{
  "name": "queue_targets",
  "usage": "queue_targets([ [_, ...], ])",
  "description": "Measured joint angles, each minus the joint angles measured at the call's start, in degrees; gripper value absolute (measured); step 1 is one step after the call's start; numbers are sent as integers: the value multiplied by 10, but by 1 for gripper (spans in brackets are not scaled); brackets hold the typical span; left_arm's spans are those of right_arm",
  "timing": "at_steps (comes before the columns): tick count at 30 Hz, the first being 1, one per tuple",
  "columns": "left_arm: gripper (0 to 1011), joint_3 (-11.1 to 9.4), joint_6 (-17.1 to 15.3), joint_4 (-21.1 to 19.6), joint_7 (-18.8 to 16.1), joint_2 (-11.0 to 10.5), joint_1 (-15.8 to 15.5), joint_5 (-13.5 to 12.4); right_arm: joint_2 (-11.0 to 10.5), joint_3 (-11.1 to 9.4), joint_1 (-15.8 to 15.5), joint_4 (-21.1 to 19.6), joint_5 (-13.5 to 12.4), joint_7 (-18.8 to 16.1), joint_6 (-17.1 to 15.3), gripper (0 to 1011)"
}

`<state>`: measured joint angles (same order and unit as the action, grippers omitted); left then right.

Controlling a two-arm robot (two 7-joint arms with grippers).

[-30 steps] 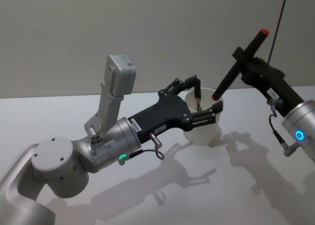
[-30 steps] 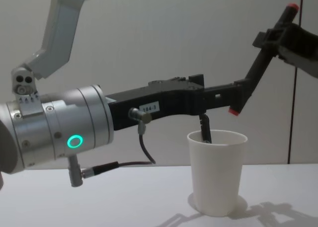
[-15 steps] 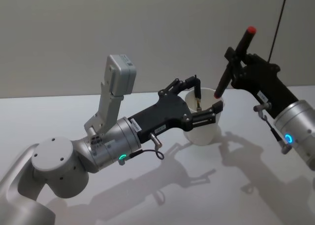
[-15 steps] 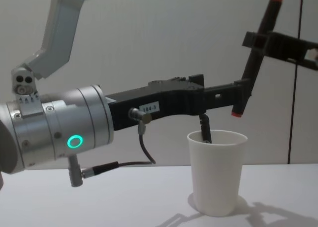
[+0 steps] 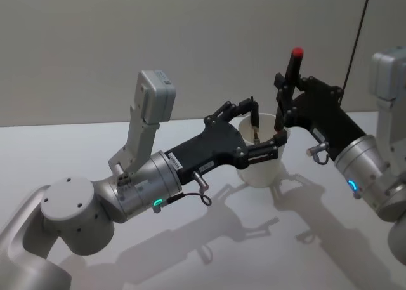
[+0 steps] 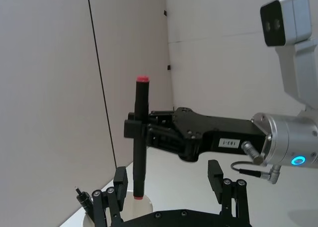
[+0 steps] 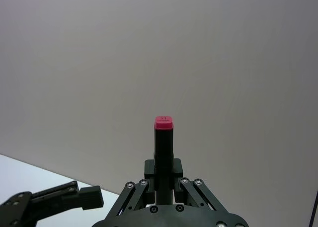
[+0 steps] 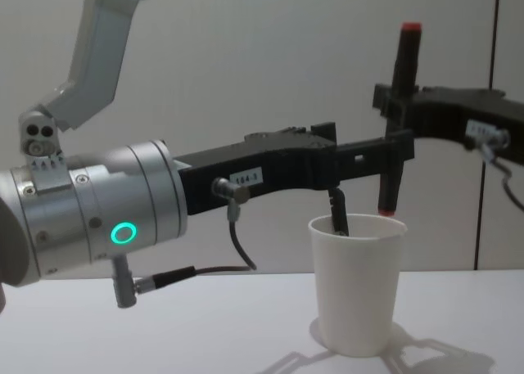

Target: Place the pen into the pen holder.

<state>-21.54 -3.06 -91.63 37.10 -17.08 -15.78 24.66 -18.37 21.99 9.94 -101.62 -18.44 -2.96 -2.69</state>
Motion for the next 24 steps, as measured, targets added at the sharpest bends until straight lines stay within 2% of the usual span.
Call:
queue_targets([
  [4,1001,0,0,0,0,0,0,0,8,5,7,21,31,-2,6,189],
  [11,1001,0,0,0,0,0,0,0,19,9,18,53,63,-3,17,189],
  [24,1001,0,0,0,0,0,0,0,35,13,32,93,87,-7,26,189],
])
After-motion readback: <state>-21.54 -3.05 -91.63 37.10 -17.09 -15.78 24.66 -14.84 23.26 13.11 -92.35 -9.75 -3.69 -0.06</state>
